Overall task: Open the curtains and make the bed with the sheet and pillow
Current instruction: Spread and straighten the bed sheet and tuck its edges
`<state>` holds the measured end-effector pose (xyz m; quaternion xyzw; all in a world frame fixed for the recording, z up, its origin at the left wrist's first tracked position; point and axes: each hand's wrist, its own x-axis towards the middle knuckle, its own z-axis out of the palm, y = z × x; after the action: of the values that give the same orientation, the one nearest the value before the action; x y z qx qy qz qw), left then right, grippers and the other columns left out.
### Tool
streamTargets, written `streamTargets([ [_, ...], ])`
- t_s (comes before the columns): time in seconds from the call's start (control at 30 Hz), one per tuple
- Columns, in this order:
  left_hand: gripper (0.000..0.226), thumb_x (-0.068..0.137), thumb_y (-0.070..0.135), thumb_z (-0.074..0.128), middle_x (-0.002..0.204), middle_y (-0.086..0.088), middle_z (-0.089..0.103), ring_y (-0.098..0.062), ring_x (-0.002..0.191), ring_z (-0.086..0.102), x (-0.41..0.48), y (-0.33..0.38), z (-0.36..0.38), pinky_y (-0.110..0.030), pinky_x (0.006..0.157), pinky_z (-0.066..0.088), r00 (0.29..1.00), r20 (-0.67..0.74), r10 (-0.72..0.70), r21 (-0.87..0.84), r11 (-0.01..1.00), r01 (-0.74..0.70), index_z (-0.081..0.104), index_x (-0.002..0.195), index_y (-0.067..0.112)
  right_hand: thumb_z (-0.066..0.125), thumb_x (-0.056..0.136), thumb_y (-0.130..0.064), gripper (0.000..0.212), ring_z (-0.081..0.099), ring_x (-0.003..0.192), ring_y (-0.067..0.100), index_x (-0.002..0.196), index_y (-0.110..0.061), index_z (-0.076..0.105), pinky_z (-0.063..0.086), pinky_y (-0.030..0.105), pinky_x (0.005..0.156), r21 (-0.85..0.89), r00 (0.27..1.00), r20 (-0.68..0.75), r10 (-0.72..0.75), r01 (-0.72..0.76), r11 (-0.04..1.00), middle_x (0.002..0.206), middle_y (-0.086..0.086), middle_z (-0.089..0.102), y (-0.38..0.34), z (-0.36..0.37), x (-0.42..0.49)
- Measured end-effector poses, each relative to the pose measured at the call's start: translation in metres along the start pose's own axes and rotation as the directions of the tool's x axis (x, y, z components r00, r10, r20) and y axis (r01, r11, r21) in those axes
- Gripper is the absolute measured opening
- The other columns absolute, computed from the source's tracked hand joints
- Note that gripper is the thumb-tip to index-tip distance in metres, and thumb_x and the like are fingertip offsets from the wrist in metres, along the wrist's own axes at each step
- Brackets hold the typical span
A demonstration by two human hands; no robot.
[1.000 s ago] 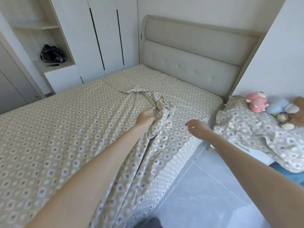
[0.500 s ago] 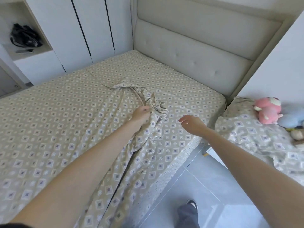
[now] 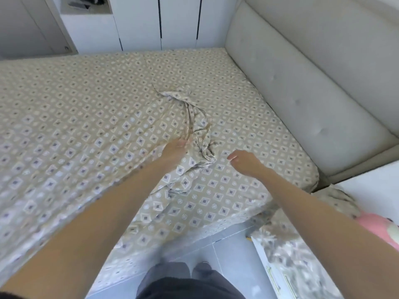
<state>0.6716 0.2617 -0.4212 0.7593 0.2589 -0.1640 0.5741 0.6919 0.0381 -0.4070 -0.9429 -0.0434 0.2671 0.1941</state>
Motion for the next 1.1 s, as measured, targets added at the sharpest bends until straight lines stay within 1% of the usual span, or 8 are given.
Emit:
streamTargets([
  [0.17,0.024,0.095,0.009,0.049,0.108,-0.007,0.053,-0.023,0.091,0.053,0.032,-0.014,0.011,-0.028,0.071,0.044,0.991,-0.036,-0.133,-0.092,0.987,0.129,0.061,0.115,0.013,0.036,0.096,-0.005,0.037,0.059,0.112,0.03,0.123,-0.015,0.059,0.048,0.039,0.095,-0.018,0.994,0.1,-0.049,0.051,0.999,0.141,0.003,0.048,0.013,-0.004,0.043],
  [0.3,0.034,0.095,0.007,0.048,0.108,-0.007,0.054,-0.02,0.093,0.053,0.057,-0.028,0.02,-0.028,0.076,0.043,0.974,-0.032,-0.223,-0.115,0.969,0.218,0.054,0.128,0.01,0.032,0.096,-0.005,0.04,0.06,0.084,0.02,0.125,-0.014,0.058,0.048,0.028,0.07,0.022,0.991,0.128,-0.033,0.03,0.999,0.136,0.005,0.051,0.014,0.0,0.077],
  [0.4,0.033,0.096,0.011,0.049,0.112,-0.007,0.054,-0.02,0.097,0.053,0.073,-0.039,0.028,-0.031,0.082,0.04,0.954,0.008,-0.299,-0.155,0.942,0.297,0.054,0.128,0.011,0.032,0.097,-0.003,0.039,0.055,0.114,0.021,0.127,-0.006,0.057,0.046,0.03,0.09,-0.032,0.977,0.206,-0.055,0.062,0.998,0.141,0.004,0.047,0.011,0.009,0.103],
  [0.53,0.032,0.095,0.015,0.053,0.114,-0.004,0.057,-0.02,0.092,0.055,0.089,-0.064,0.041,-0.03,0.077,0.041,0.906,0.091,-0.412,-0.321,0.85,0.419,0.055,0.127,0.012,0.038,0.095,-0.006,0.037,0.053,0.118,0.025,0.126,-0.016,0.056,0.048,0.036,0.095,-0.003,0.959,0.273,-0.081,0.085,0.996,0.14,0.005,0.048,0.018,0.028,0.133],
  [0.7,0.008,0.096,0.019,0.052,0.084,0.002,0.058,-0.016,0.073,0.055,0.113,-0.107,0.061,-0.028,0.065,0.042,0.79,0.135,-0.598,-0.559,0.612,0.559,0.058,0.096,0.013,0.038,0.091,-0.007,0.043,0.054,0.071,0.013,0.129,-0.02,0.053,0.042,0.026,0.059,0.005,0.913,0.399,-0.082,0.088,0.996,0.138,0.005,0.049,0.027,0.057,0.183],
  [0.83,0.02,0.097,0.013,0.048,0.083,-0.003,0.051,-0.02,0.071,0.051,0.136,-0.139,0.091,-0.034,0.074,0.046,0.711,0.166,-0.683,-0.718,0.411,0.562,0.052,0.077,0.014,0.04,0.092,-0.01,0.044,0.053,0.117,0.021,0.133,-0.021,0.049,0.046,0.033,0.08,-0.05,0.869,0.48,-0.118,0.162,0.986,0.143,0.001,0.043,0.042,0.084,0.221],
  [0.93,0.019,0.094,0.012,0.052,0.097,-0.007,0.041,-0.021,0.074,0.046,0.155,-0.157,0.111,-0.036,0.077,0.048,0.653,0.137,-0.745,-0.786,0.32,0.53,0.049,0.075,0.013,0.042,0.091,-0.011,0.044,0.049,0.122,0.024,0.134,-0.021,0.048,0.043,0.042,0.1,-0.11,0.847,0.519,-0.116,0.201,0.973,0.143,0.002,0.043,0.055,0.105,0.248],
  [1.1,0.022,0.094,0.01,0.054,0.117,-0.003,0.04,-0.022,0.109,0.042,0.193,-0.194,0.129,-0.035,0.102,0.041,0.623,0.116,-0.774,-0.901,0.182,0.394,0.052,0.115,0.018,0.044,0.092,-0.011,0.043,0.042,0.128,0.02,0.134,-0.022,0.048,0.041,0.036,0.099,-0.154,0.825,0.536,-0.178,0.303,0.941,0.141,0.003,0.042,0.077,0.141,0.297],
])
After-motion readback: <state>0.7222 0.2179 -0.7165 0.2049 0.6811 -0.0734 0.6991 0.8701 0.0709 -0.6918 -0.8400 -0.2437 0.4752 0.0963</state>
